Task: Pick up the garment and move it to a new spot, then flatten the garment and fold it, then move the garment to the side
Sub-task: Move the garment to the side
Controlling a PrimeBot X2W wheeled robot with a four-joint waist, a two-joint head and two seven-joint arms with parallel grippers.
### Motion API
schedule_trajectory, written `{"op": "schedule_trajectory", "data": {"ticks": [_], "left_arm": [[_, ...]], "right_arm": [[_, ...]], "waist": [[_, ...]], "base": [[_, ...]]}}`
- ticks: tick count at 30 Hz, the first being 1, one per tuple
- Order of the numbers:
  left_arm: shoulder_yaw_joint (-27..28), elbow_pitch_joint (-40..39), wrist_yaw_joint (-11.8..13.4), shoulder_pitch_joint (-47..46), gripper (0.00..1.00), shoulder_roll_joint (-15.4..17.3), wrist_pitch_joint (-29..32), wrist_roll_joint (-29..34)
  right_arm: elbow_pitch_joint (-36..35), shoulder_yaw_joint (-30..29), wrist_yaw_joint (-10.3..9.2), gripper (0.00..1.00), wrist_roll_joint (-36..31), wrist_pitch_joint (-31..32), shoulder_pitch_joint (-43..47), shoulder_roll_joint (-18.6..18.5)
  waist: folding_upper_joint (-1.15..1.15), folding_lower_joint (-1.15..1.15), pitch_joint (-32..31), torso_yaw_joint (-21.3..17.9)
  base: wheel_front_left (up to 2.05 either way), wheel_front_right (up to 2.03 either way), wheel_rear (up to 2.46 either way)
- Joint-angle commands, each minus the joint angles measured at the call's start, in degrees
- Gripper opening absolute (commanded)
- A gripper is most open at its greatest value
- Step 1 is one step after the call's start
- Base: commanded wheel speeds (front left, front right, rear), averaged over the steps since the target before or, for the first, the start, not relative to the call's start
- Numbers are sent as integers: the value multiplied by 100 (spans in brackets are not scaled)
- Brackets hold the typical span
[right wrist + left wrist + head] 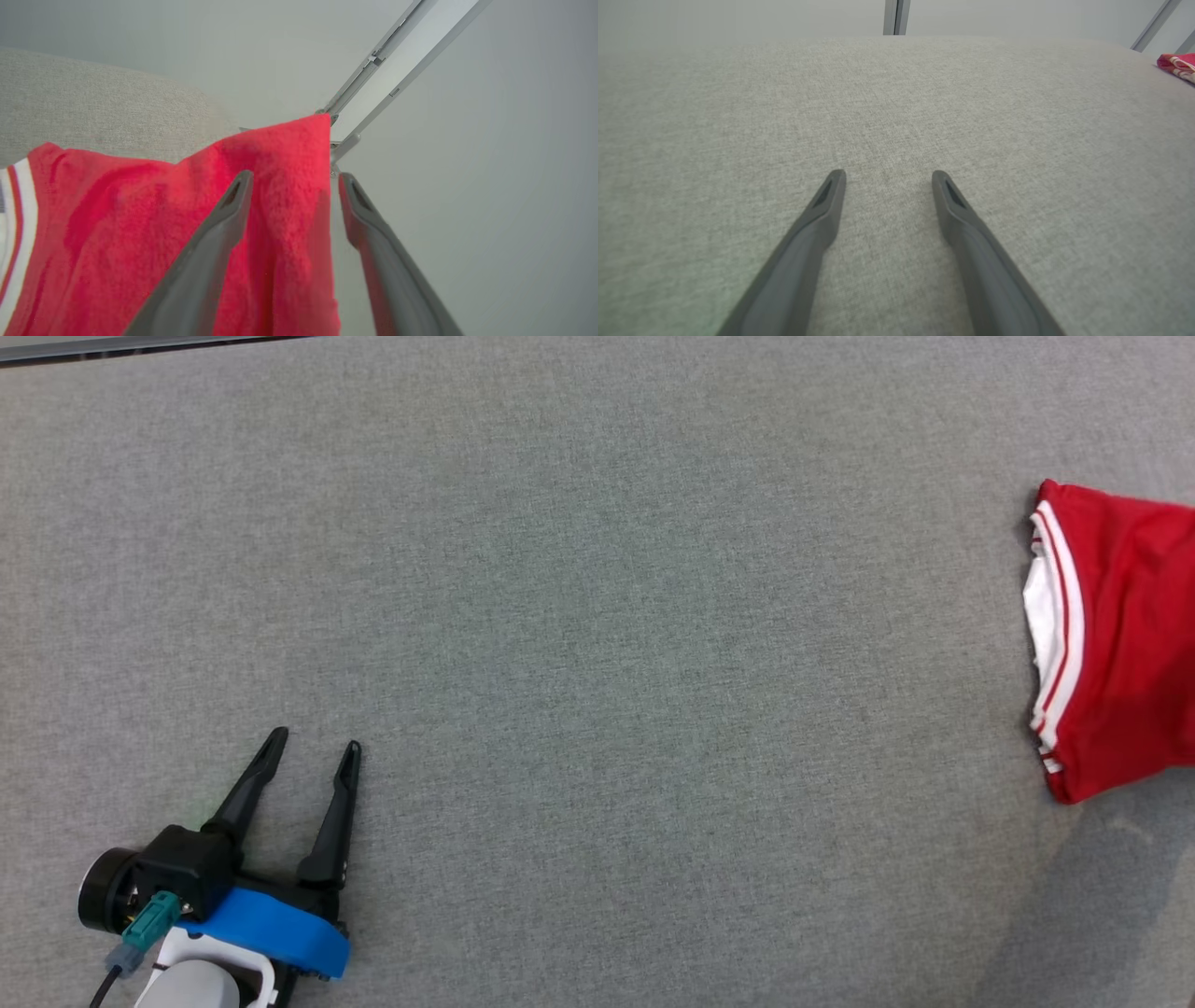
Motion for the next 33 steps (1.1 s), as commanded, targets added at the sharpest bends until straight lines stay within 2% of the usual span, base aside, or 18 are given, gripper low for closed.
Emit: {"op": "schedule_trajectory", "data": {"ticks": [1, 4, 7, 13, 14, 15, 16, 19, 24, 33], "left_arm": [[17, 181, 20, 0, 100, 69, 25, -7], [61, 232, 20, 11, 100, 15, 25, 7], [174, 263, 20, 42, 100, -78, 22, 22], [474, 378, 20, -2, 100, -346, 15, 128], [474, 378, 20, -2, 100, -346, 15, 128], [566, 441, 20, -6, 100, -438, 14, 174], [596, 474, 20, -21, 100, -490, 15, 198], [730, 569, 20, -30, 100, -626, 14, 261], [853, 685, 20, 3, 100, -765, 14, 392], [1137, 879, 20, 199, 100, -992, 14, 614]], "right_arm": [[-103, -72, -6, 100, -2, -169, -114, 13], [-12, -36, -5, 100, 107, -514, -241, 21], [413, 311, -4, 100, 479, -1000, -375, 32], [1403, 1615, -4, 100, 1457, -1569, -345, 12], [1403, 1615, -4, 100, 1457, -1569, -345, 12], [1618, 2024, -4, 100, 1899, -1619, -197, 15], [1695, 2197, -4, 100, 2107, -1635, -97, 16], [1591, 2751, -4, 100, 2772, -1641, 266, 14], [1464, 3296, -4, 100, 3665, -1644, 959, 14], [1301, 3910, -3, 100, 4197, -1646, 1623, 13]], "waist": [[0, 0, -14, 6], [0, 0, -81, 21], [0, 0, -194, 36], [0, 0, -552, 147], [0, 0, -552, 147], [0, 0, -689, 216], [0, 0, -762, 262], [0, 0, -939, 381], [0, 0, -1195, 545], [0, 0, -1624, 639]], "base": [[0, 0, 0], [0, 0, 0], [0, 0, 0], [0, 0, 0], [0, 0, 0], [0, 0, 0], [0, 0, 0], [0, 0, 0], [0, 0, 0], [0, 0, 0]]}}
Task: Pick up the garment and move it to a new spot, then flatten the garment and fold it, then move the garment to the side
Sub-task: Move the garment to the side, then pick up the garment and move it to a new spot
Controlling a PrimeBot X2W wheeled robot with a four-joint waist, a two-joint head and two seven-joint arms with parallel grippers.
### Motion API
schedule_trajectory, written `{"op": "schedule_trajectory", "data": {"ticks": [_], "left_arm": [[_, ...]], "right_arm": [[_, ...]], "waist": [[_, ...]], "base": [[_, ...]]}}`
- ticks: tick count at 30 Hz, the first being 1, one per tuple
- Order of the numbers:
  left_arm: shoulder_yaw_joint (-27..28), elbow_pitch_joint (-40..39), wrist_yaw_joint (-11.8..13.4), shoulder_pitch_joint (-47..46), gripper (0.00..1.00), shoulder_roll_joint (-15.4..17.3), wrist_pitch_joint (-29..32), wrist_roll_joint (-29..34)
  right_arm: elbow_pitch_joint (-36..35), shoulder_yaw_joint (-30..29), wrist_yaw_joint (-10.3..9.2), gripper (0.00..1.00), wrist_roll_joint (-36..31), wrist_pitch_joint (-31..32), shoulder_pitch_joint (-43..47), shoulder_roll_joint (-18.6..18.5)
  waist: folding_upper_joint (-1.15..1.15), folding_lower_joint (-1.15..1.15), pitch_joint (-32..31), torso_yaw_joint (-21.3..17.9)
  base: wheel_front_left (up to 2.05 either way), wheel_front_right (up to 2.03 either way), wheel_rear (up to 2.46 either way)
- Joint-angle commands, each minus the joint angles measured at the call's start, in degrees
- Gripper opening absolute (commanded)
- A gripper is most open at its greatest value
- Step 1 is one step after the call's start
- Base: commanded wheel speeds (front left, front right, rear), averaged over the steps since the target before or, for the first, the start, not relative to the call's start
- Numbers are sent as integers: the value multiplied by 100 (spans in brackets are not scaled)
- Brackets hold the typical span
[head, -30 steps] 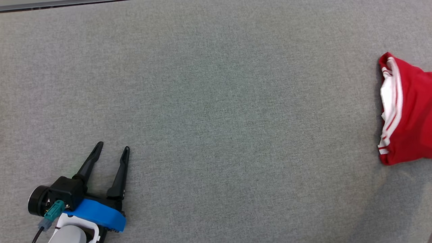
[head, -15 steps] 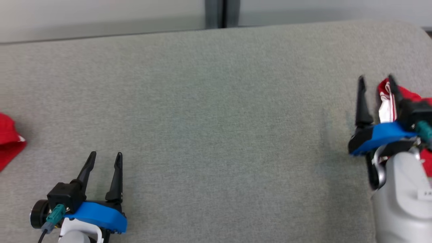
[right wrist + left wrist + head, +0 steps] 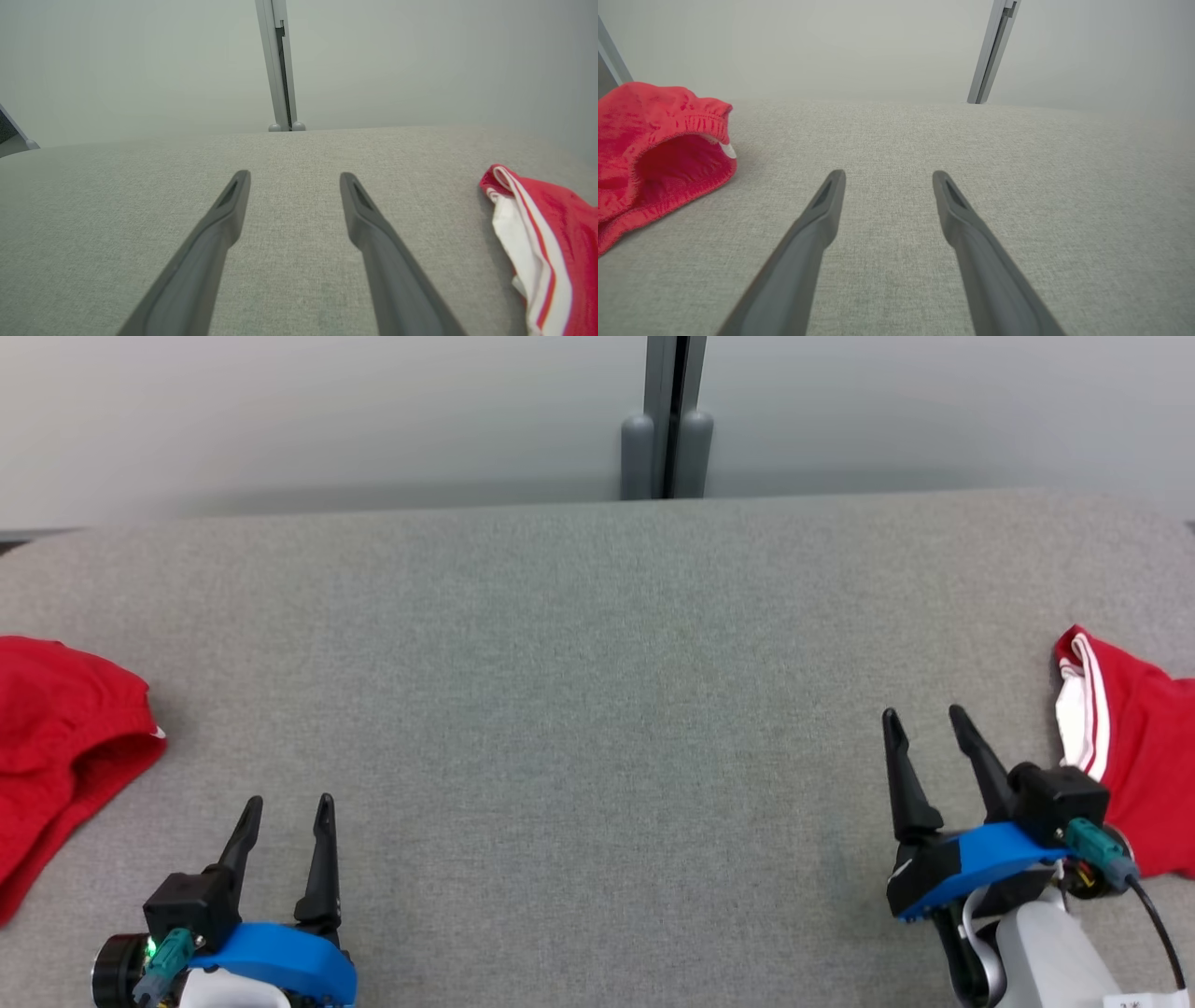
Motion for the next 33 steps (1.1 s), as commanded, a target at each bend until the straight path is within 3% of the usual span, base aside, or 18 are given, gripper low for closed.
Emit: {"op": "schedule_trajectory", "data": {"ticks": [1, 18, 27, 33], "left_arm": [[58, 12, 19, 34, 100, -45, 0, 67], [651, 201, 18, 348, 100, -479, 0, 558], [865, 178, 19, 330, 100, -572, 0, 669], [902, 253, 18, 265, 100, -586, 0, 649]], "right_arm": [[-27, 54, 0, 100, 77, -26, 141, -28], [-15, 328, 1, 100, 186, -27, 544, -27], [-52, 340, 1, 100, 250, -27, 554, -27], [-21, 459, 1, 100, 257, -24, 558, -26]], "waist": [[0, 1, -106, -29], [0, 1, -904, -15], [0, 1, -952, 17], [0, 1, -840, 287]], "base": [[0, 0, 0], [0, 0, 0], [0, 0, 0], [0, 0, 0]]}}
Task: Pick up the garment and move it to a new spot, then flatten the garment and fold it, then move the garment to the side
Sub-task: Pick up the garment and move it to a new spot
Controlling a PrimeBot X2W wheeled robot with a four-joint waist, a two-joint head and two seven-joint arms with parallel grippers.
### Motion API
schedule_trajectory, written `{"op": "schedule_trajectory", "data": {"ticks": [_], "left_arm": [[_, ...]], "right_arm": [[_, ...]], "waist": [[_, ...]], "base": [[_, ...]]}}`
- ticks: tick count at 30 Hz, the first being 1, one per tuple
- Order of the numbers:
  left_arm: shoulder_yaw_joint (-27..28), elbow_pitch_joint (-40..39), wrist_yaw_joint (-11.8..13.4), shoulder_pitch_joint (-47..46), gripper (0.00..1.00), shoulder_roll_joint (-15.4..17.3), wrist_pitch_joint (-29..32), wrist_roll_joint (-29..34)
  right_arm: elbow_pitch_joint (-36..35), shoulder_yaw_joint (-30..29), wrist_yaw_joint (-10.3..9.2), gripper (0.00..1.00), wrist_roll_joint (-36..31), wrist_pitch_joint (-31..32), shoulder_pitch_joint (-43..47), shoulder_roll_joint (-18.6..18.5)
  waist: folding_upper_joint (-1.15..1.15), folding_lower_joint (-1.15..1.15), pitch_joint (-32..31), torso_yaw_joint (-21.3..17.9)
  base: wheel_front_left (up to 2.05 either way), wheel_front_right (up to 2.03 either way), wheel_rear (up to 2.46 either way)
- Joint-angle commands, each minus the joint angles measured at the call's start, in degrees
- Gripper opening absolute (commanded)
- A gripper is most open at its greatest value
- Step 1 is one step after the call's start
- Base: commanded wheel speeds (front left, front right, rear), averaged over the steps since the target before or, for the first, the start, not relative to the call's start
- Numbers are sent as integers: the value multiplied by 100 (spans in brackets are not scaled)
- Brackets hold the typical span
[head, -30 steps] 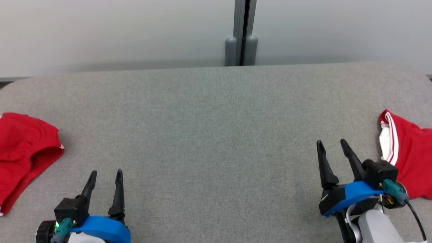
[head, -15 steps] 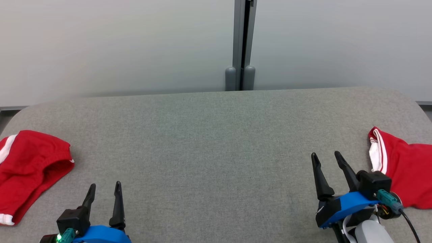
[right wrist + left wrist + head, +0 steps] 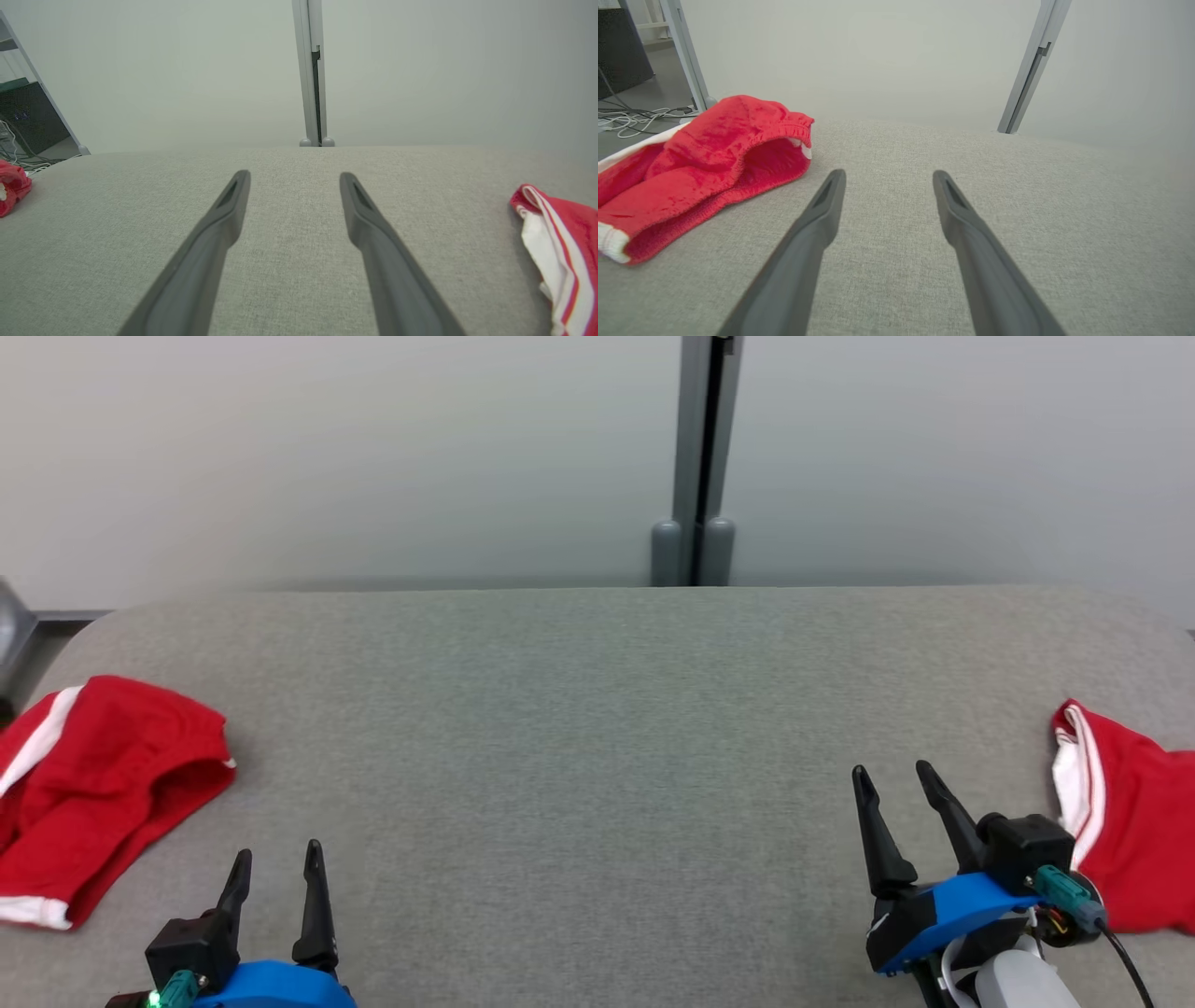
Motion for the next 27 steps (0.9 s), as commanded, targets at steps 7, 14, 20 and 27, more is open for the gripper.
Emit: {"op": "schedule_trajectory", "data": {"ticks": [7, 14, 20, 27], "left_arm": [[65, 131, 17, -135, 100, 74, 1, -10], [236, 273, 17, -223, 100, 187, 2, -62], [535, 384, 17, -194, 100, 213, 1, -99], [738, 580, 16, -258, 100, 248, 1, -144]], "right_arm": [[79, 197, 1, 100, 103, -19, 24, -23], [196, 394, 1, 100, 202, -19, -166, -24], [289, 676, 1, 100, 253, -19, -313, -25], [364, 878, 1, 100, 278, -19, -471, -27]], "waist": [[0, 0, 155, 837], [0, 0, 278, 1670], [0, 0, 351, 2163], [0, 0, 504, 2460]], "base": [[0, 0, 0], [0, 0, 0], [0, 0, 0], [0, 0, 0]]}}
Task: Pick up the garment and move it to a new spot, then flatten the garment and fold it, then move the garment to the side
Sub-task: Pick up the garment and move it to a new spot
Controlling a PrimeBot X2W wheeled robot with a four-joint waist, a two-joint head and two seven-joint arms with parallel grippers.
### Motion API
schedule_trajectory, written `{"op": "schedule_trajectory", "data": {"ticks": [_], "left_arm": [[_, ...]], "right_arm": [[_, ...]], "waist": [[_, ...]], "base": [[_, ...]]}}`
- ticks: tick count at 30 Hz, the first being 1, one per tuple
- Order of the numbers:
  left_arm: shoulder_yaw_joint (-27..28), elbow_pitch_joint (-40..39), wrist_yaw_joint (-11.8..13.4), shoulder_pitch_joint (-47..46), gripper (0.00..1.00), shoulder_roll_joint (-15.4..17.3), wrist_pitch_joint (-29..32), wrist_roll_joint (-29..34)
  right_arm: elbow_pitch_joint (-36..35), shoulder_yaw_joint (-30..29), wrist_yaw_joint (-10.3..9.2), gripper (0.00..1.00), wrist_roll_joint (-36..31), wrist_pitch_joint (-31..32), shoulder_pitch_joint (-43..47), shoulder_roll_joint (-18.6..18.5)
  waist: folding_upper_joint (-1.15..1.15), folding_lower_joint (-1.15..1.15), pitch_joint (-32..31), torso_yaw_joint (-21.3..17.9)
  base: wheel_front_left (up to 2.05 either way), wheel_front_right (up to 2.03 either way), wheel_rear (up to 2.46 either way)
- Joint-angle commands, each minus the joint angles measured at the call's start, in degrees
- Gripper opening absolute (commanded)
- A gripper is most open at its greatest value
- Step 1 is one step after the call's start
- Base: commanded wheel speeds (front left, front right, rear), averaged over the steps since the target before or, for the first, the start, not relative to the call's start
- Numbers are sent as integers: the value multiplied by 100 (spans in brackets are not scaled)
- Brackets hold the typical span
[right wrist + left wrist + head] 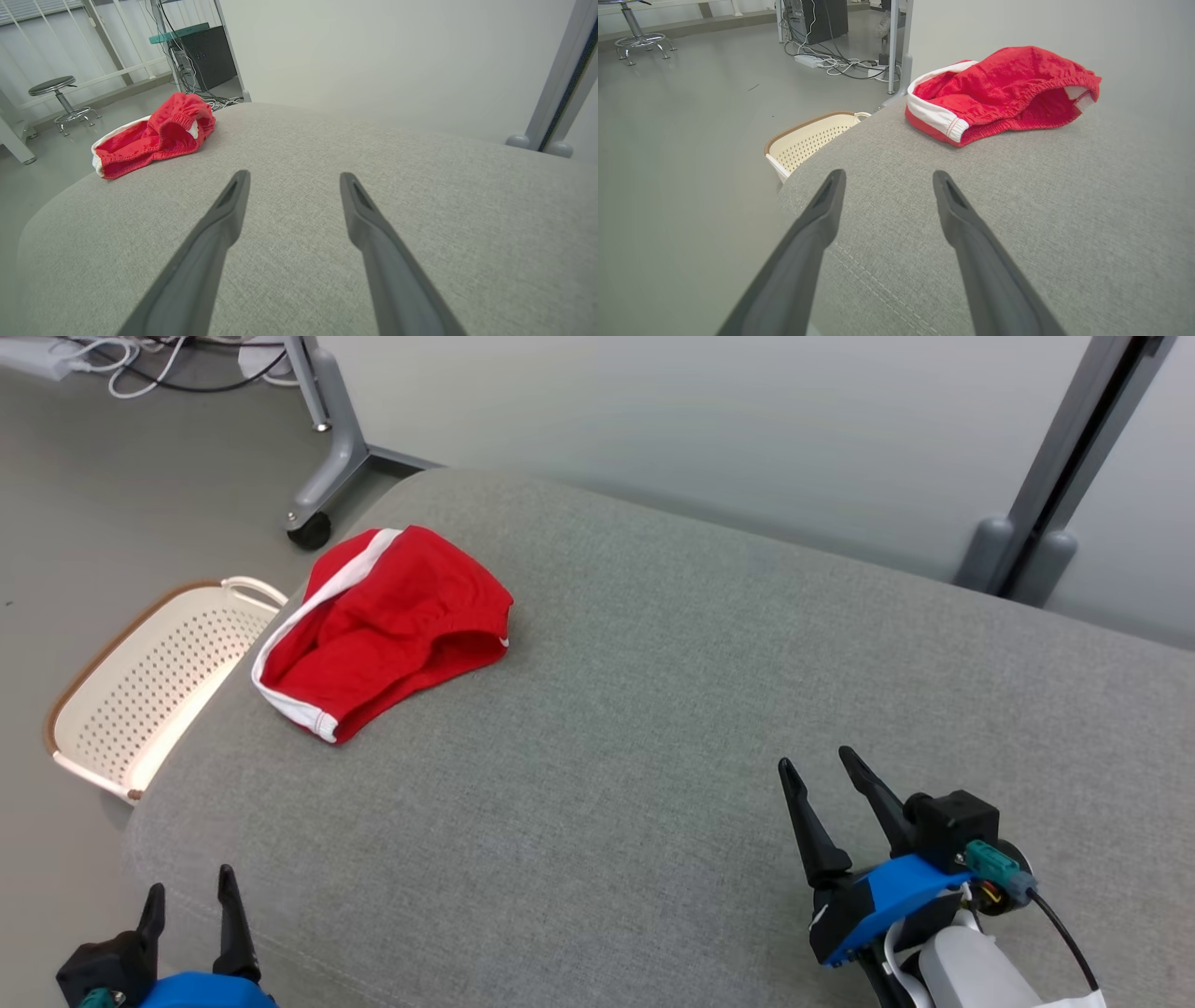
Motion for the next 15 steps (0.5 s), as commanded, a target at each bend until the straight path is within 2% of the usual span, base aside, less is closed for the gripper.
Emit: {"op": "schedule_trajectory", "data": {"ticks": [1, 11, 15], "left_arm": [[38, 45, 15, -155, 100, 29, 0, -43], [162, 463, 15, -883, 100, 279, 0, -473], [-33, 700, 15, -1451, 100, 552, 1, -817]], "right_arm": [[23, 36, 1, 100, -39, -17, -95, -29], [-12, 307, 1, 100, -311, -18, -487, -30], [-115, 435, 1, 100, -460, -18, -702, -29]], "waist": [[0, 0, 125, 84], [0, 0, 742, -167], [0, 0, 1145, -397]], "base": [[0, 0, 0], [0, 0, 0], [0, 0, 0]]}}
